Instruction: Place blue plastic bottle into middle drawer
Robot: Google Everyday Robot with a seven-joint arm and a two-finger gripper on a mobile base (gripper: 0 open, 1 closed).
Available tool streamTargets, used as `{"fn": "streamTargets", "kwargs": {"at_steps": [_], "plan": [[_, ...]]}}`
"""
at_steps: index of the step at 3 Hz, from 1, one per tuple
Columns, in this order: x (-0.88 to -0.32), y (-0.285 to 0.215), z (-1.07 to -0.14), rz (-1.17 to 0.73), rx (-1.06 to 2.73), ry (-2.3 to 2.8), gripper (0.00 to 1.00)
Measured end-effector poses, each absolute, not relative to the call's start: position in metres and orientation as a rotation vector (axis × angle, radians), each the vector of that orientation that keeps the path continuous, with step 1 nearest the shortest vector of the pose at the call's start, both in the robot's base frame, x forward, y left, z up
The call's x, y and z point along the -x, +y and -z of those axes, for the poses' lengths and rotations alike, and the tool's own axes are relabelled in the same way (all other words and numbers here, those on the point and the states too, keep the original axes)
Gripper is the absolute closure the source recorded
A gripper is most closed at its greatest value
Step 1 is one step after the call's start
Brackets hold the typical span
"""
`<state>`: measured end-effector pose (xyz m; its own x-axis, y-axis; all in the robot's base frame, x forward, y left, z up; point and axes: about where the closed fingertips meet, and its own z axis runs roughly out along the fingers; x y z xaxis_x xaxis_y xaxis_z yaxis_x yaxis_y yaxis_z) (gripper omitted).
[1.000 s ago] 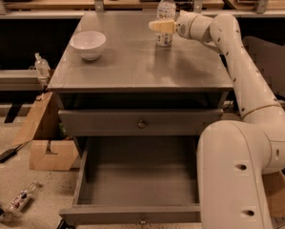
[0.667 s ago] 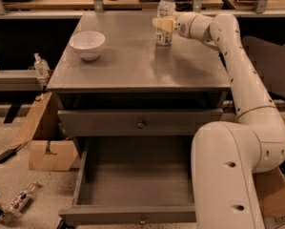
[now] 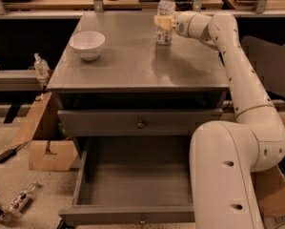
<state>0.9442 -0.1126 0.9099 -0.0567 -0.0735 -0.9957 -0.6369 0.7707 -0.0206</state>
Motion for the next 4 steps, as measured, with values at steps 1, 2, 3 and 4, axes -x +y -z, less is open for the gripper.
{"fn": "streamTargets", "kwargs": {"at_steps": [1, 2, 3, 4], "plan": [[-0.94, -0.104, -0.912, -0.515, 0.612, 1.583, 1.0], [-0.91, -0.115, -0.947, -0.528, 0.612, 1.58, 1.0], [-0.862, -0.141, -1.016, -0.49, 0.574, 1.517, 1.0], [-0.764, -0.186, -1.135, -0.375, 0.464, 1.373, 1.0]]}}
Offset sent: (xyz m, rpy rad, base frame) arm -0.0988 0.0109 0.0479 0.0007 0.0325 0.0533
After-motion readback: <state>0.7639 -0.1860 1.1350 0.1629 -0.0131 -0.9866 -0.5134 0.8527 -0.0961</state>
